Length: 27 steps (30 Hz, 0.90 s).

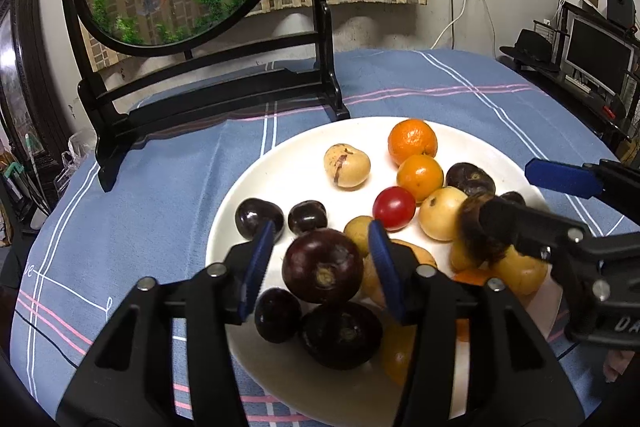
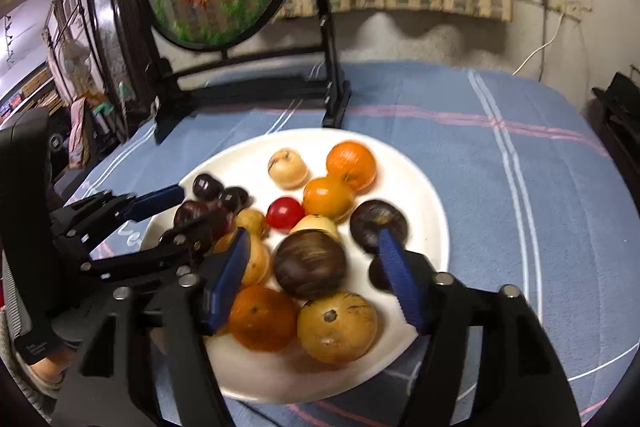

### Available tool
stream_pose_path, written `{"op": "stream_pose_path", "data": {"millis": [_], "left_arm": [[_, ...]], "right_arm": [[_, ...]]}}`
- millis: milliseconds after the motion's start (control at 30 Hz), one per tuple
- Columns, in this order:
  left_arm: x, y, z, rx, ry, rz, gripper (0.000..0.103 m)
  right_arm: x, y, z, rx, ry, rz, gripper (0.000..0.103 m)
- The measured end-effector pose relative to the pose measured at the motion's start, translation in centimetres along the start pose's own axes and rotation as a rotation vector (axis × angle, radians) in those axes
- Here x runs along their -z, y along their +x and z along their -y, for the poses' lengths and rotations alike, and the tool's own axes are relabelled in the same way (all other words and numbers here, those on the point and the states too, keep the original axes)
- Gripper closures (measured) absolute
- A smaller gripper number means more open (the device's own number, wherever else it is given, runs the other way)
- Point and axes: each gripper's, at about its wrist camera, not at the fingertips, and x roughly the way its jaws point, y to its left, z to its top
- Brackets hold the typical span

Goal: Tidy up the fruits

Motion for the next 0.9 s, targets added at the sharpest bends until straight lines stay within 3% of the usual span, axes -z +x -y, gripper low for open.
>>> {"op": "stream_pose_path", "data": {"millis": [467, 500, 533, 600, 667, 733, 800, 900], "left_arm": [[-0.3, -2.6, -0.6, -0.018, -0.014, 0.056, 0.034], [-0.4, -3.3, -0.8, -0.018, -0.027, 0.067, 0.032], [-0.5, -3.8, -1.1, -0.017, -0.038, 0.074, 0.02], [-0.5, -5.5, -1.6, -0.021, -0.068, 0.1, 0.008], [-0.4, -7.4, -2.0, -0.019, -0.086, 0.12, 0.007], [0.1, -9.0, -2.1, -0.015, -0.095, 0.124, 0.004], [1.4, -10.7, -2.2, -0.021, -0.105, 0.136, 0.003], [3.0, -12.1, -2.3, -0.014, -0.123, 0.115, 0.002]], "right_arm": [[-0.7, -3.7, -0.4, -0.023, 0.017, 0.068, 0.035], [-0.8, -4.3, -0.6, -0.027, 0.02, 0.08, 0.035], [-0.7, -5.0, -0.7, -0.03, 0.022, 0.092, 0.035], [-0.6, -7.1, -1.1, -0.038, 0.029, 0.129, 0.035], [-0.4, -8.6, -1.4, -0.041, 0.03, 0.153, 0.035], [-0.1, -10.3, -2.0, -0.036, 0.03, 0.177, 0.031], [0.4, -11.8, -2.6, -0.017, 0.031, 0.192, 0.017], [1.6, -13.7, -3.6, -0.008, 0.033, 0.216, 0.007]]}}
